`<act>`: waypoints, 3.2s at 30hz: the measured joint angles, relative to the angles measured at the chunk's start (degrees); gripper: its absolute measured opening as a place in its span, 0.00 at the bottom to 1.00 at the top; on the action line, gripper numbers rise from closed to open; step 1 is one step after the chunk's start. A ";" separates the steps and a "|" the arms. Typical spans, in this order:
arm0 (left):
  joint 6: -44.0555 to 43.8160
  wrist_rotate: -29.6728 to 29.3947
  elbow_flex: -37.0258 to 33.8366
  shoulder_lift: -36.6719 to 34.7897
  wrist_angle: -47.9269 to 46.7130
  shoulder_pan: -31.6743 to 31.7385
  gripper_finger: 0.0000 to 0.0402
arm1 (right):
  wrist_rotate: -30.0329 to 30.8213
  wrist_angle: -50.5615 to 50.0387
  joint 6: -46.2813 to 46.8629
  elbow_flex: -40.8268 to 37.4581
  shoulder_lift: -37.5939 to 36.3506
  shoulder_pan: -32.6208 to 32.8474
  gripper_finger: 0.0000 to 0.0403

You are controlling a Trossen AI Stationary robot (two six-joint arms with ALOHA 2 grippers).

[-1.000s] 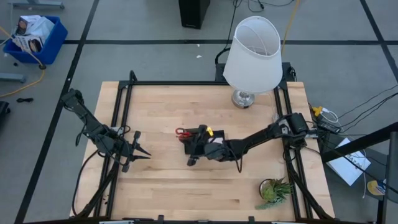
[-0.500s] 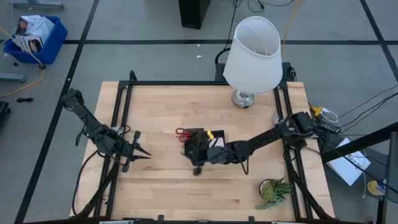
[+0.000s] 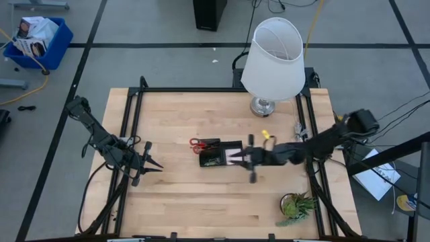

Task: Pick and place office supplies into organizer
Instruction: Put the black pen into the black desk organizer

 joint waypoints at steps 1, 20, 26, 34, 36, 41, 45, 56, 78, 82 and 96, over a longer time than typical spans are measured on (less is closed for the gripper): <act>0.00 0.00 0.00 0.00 0.00 0.00 0.16 | 0.03 3.02 -0.07 -2.99 -1.76 0.38 0.19; 0.00 0.00 0.00 0.00 0.00 0.00 0.16 | 3.35 -17.84 -1.24 -23.77 -44.55 -0.73 0.13; 0.00 0.00 0.00 0.00 0.00 0.01 0.16 | 3.58 -28.32 -1.33 -24.07 -56.48 -0.75 0.13; 0.00 0.00 0.00 0.00 0.00 0.00 0.16 | 7.98 -37.26 -1.32 -24.05 -64.11 -0.77 0.13; 0.00 -0.02 0.00 -0.02 0.00 -0.01 0.16 | 7.71 -36.87 -1.20 -24.05 -64.11 -0.74 0.13; 0.02 0.00 0.00 0.00 0.00 0.00 0.16 | 1.96 -41.46 1.91 -24.01 -63.59 -0.12 0.13; 0.00 -0.02 0.00 -0.01 0.00 -0.02 0.16 | -4.22 -42.00 3.07 -24.05 -62.18 0.15 0.13; -1.18 -0.63 0.00 0.00 1.43 0.01 0.16 | 1.76 -31.49 0.73 -24.05 -62.15 0.05 0.14; -25.74 -2.59 0.00 0.00 20.45 0.09 0.16 | 1.72 -31.63 0.60 -24.05 -62.06 0.05 0.14; -25.72 -0.65 0.02 0.18 24.64 0.11 0.16 | 1.72 -31.63 0.60 -24.05 -62.06 0.05 0.14; -49.61 -0.20 11.40 32.43 15.39 -5.15 0.16 | 1.70 -31.63 0.60 -24.02 -62.06 0.05 0.14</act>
